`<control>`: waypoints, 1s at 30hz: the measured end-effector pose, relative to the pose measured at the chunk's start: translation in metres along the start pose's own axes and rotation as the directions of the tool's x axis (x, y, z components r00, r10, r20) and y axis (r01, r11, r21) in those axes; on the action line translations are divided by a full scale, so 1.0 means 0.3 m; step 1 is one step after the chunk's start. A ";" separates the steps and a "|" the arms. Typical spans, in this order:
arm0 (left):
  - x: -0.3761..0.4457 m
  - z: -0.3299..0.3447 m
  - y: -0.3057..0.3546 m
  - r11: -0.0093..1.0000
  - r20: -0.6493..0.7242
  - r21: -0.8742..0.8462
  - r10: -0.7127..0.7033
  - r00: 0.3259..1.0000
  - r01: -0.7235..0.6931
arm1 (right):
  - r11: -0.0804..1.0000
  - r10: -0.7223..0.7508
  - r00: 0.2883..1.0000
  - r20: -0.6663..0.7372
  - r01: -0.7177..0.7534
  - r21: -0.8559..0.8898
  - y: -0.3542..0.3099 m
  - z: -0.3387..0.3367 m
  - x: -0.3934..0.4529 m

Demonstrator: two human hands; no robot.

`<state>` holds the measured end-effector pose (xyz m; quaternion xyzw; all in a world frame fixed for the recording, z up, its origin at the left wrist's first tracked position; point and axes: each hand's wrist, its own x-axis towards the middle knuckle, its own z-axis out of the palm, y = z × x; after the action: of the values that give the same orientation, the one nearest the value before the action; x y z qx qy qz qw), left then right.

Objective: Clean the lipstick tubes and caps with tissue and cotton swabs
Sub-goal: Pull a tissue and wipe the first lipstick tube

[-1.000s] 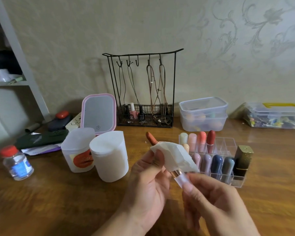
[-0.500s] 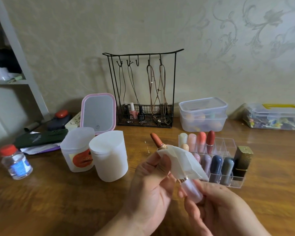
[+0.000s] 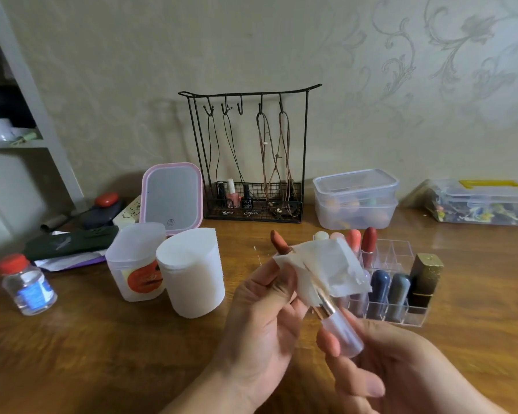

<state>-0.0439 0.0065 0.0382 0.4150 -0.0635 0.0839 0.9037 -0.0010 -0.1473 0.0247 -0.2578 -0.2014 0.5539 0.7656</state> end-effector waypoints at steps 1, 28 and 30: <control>0.003 0.003 0.002 1.000 -0.004 -0.004 0.000 1.000 0.000 | 1.000 -0.018 0.999 0.030 0.017 0.014 0.000 -0.008 -0.004; -0.036 0.047 -0.009 0.990 -0.001 0.144 -0.001 1.000 0.001 | 0.756 -0.364 0.863 -0.350 0.054 -0.653 -0.019 0.060 -0.025; -0.037 0.047 -0.011 0.990 0.000 0.141 0.000 1.000 0.000 | 0.733 -0.404 0.834 -0.375 0.050 -0.679 -0.015 0.078 -0.024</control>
<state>-0.0546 -0.0074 0.0428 0.4780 -0.0573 0.0880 0.8720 -0.0137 -0.1513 0.0458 -0.6106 -0.2051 0.2624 0.7185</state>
